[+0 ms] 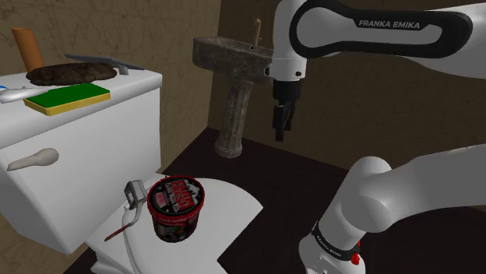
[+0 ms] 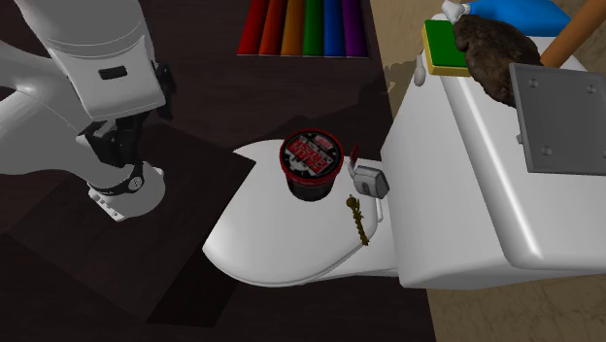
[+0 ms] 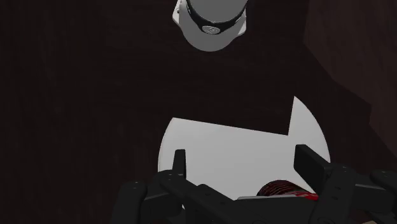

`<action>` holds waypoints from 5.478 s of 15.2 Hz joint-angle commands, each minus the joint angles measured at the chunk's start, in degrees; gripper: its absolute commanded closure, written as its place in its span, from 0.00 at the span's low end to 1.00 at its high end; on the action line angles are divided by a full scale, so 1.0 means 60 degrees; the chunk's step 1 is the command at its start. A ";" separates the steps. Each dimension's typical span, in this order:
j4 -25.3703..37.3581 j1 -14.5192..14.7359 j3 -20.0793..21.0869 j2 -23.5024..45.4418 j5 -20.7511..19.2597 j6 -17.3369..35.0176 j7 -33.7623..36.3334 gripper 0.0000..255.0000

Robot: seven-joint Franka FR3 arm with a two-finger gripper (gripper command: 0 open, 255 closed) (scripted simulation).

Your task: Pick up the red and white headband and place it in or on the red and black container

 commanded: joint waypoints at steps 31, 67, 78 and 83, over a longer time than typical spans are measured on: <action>0.5944 0.1003 0.2267 1.0437 0.0263 0.4730 0.5612 0.00; 0.8878 0.1912 0.1430 1.3570 0.0179 0.5081 0.6313 0.00; 0.3902 0.6417 -0.1576 1.2141 -0.5308 1.2121 1.4788 0.00; 0.3953 0.6442 -0.1896 1.1881 -0.5382 1.4853 1.4704 0.00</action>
